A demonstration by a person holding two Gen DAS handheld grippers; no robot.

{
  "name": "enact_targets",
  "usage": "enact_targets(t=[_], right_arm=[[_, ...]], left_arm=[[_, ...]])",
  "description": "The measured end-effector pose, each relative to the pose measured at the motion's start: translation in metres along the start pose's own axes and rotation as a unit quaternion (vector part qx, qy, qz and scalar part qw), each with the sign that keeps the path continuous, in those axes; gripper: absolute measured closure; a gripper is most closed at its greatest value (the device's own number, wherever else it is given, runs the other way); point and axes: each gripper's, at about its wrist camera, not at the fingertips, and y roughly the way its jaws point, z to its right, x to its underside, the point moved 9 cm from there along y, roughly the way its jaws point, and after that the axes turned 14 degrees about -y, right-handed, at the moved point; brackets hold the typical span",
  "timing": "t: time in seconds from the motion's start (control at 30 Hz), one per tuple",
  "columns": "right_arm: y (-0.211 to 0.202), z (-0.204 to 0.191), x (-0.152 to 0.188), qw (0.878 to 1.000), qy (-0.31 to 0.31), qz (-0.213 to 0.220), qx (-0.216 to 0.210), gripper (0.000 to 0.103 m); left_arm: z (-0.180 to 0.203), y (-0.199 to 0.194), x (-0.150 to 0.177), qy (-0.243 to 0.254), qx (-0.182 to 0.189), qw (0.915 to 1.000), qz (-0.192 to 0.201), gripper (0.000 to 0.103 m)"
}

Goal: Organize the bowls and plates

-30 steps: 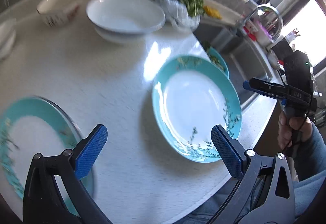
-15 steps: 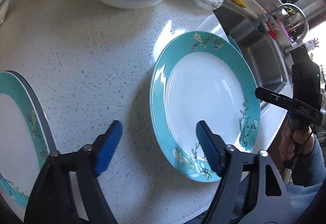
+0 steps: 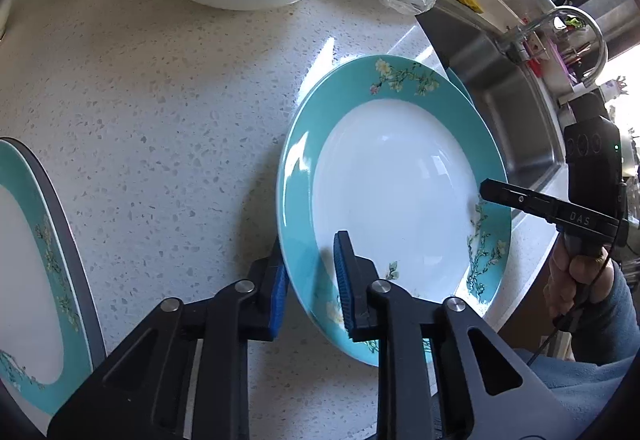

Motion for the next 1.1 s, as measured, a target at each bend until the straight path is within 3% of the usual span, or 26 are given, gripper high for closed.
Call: enact_targets(t=[0.2,0.5,0.73,0.9,1.1], right_arm=[[0.003,0.002,0.002,1.0,-0.006,-0.019,0.023,0.095],[-0.002,0.002,0.003,0.999,0.005,-0.018,0.028,0.095],[-0.01,-0.021,-0.007,0.999,-0.015,-0.012,0.031,0.094],[-0.001,-0.057,-0.019,0.999,-0.041,-0.022,0.017,0.094],[0.047,-0.136,-0.047,0.993,-0.105,-0.046,-0.02,0.094]], left_arm=[[-0.001,-0.002,0.0,0.002,-0.006,0.9999,0.01,0.089],[0.002,-0.012,-0.003,0.004,0.017,0.9996,0.022,0.092],[-0.004,-0.043,-0.006,0.01,0.022,0.9987,0.045,0.092],[-0.034,-0.081,-0.001,-0.008,0.012,0.9979,0.064,0.092],[-0.114,-0.142,0.006,-0.072,-0.015,0.9917,0.106,0.092]])
